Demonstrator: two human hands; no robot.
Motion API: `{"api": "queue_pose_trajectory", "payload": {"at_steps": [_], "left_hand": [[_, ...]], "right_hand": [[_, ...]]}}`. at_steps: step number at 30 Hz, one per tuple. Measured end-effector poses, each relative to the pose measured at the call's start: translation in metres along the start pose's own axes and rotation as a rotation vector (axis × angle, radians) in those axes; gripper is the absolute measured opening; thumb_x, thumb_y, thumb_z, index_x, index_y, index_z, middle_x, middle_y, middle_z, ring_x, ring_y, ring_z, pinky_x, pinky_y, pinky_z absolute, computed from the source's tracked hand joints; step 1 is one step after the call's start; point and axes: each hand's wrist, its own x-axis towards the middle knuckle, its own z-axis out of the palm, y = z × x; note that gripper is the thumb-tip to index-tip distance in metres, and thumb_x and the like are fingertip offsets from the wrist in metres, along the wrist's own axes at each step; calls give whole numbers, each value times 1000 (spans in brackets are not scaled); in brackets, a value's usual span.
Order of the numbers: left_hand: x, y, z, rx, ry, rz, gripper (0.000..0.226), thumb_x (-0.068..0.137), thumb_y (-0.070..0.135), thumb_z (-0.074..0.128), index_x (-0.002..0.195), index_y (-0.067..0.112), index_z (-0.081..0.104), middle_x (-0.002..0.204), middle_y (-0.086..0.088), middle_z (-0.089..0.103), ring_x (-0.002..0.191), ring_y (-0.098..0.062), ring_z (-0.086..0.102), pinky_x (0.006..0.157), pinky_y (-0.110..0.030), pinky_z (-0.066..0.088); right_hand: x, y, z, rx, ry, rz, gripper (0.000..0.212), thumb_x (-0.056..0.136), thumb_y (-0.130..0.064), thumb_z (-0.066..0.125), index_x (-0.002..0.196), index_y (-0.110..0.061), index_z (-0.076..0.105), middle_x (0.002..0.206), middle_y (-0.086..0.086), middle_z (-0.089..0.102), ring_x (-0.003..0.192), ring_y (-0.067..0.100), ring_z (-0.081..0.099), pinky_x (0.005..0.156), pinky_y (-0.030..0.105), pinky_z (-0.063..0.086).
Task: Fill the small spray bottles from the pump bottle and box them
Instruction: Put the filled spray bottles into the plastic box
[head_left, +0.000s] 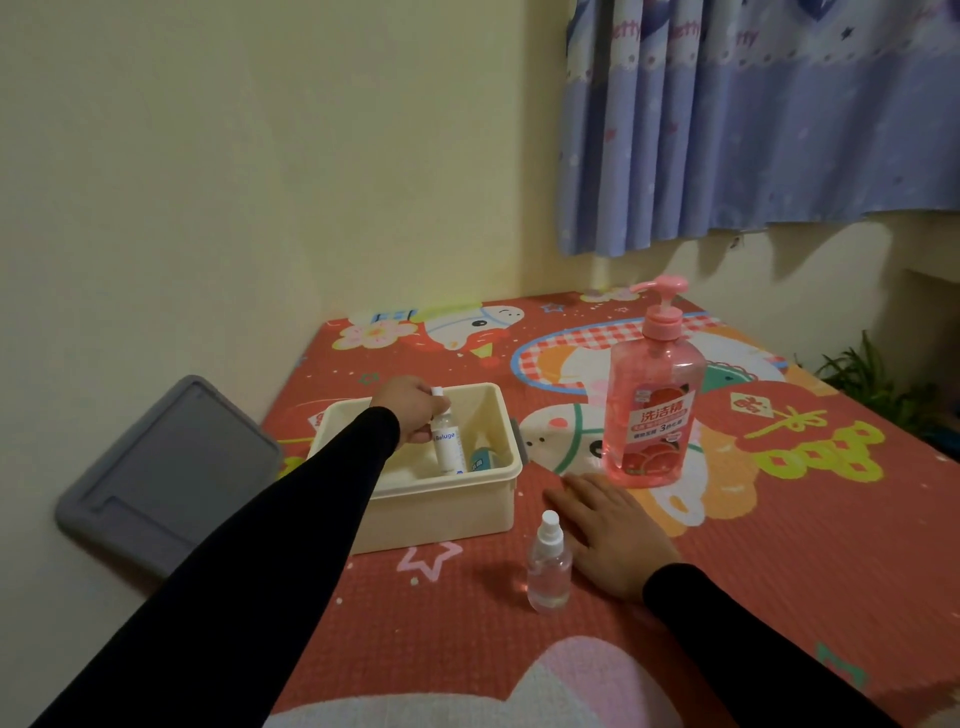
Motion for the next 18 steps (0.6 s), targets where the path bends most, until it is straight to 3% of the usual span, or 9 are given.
{"api": "queue_pose_trajectory", "payload": {"at_steps": [3, 8, 12, 18], "left_hand": [[4, -1, 5, 20, -5, -15, 12, 89, 10, 67, 83, 9, 56, 85, -12, 62, 67, -22, 62, 54, -30, 54], [5, -5, 15, 123, -32, -81, 17, 88, 16, 67, 93, -1, 63, 77, -13, 63, 61, -25, 63, 65, -38, 59], [7, -6, 22, 209, -47, -106, 20, 87, 20, 69, 89, 0, 64, 72, -13, 65, 57, -27, 62, 75, -42, 60], [13, 0, 26, 309, -78, -178, 21, 87, 18, 69, 91, -2, 62, 83, -17, 67, 66, -28, 63, 82, -40, 59]], "right_hand": [[0, 0, 0, 1, 6, -3, 61, 95, -59, 19, 151, -36, 18, 161, -3, 13, 149, 17, 6, 122, 36, 3], [-1, 1, 1, 15, 10, -3, 83, 77, -70, -2, 151, -37, 18, 161, -3, 14, 149, 18, 6, 122, 36, 3], [0, 1, 1, 18, 9, 2, 64, 93, -63, 17, 151, -36, 17, 162, -3, 13, 149, 18, 5, 121, 36, 2], [0, 1, 1, 7, 9, -1, 70, 88, -66, 10, 151, -36, 17, 162, -3, 12, 149, 17, 4, 121, 36, 2]]}}
